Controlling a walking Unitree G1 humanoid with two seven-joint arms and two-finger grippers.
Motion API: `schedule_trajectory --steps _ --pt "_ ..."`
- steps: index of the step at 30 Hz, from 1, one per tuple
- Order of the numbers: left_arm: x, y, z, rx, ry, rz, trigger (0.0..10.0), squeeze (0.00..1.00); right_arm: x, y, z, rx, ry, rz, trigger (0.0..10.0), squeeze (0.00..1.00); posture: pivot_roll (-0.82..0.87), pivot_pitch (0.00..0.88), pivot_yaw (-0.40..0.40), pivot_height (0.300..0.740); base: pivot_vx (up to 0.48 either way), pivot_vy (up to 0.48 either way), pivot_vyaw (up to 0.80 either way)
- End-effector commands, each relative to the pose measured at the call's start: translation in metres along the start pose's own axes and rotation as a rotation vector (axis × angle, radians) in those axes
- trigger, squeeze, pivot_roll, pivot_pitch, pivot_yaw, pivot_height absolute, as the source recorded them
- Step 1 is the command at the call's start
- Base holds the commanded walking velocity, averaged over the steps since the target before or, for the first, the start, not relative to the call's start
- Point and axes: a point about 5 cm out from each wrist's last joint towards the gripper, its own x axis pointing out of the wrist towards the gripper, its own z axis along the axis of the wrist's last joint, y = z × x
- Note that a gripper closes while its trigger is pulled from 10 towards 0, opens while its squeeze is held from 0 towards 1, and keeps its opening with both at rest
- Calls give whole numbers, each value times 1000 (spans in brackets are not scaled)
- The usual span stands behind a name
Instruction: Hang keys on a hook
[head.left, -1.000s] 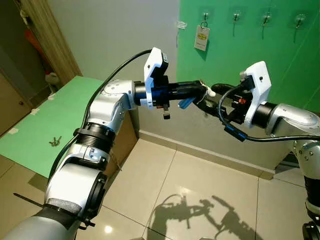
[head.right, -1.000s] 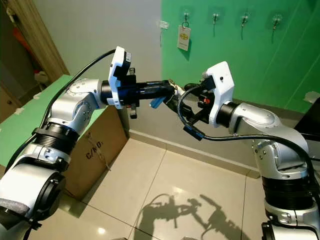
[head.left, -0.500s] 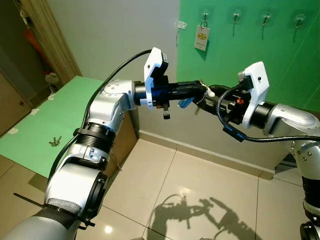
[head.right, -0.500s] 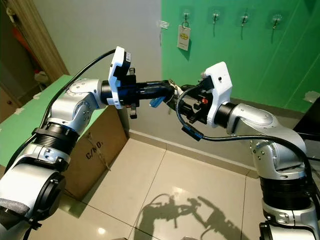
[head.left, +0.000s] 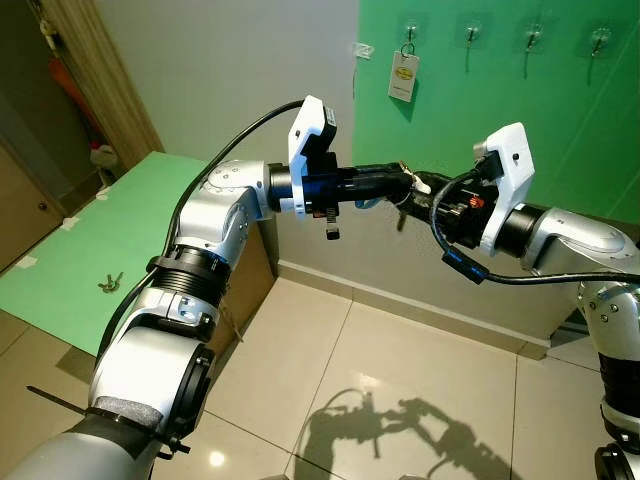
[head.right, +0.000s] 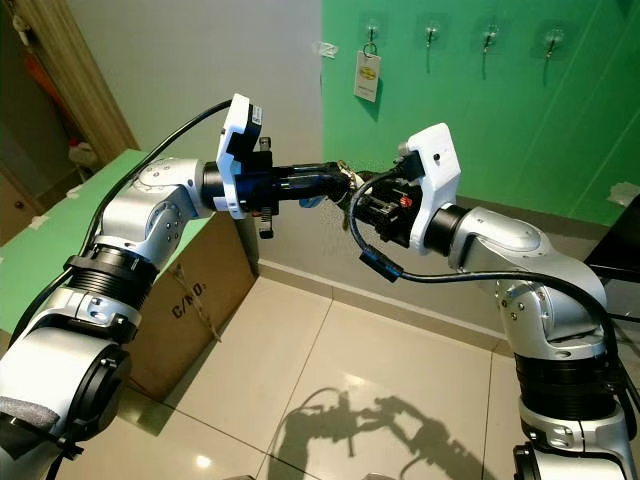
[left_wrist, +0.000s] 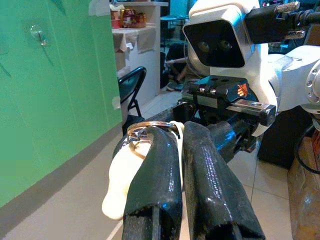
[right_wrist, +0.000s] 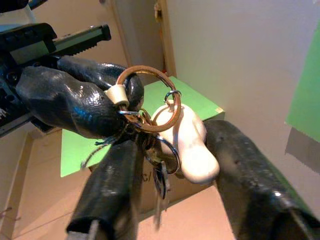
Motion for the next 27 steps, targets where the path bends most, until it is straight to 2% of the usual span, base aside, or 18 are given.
schedule_trajectory --steps 1,27 --pt "0 1 7 29 17 -7 0 0 1 4 9 -34 -31 11 0 0 -255 0 99 740 0 0 0" --pt "-2 3 6 47 35 20 0 0 2 1 7 -49 -33 12 0 0 -245 0 93 740 0 0 0"
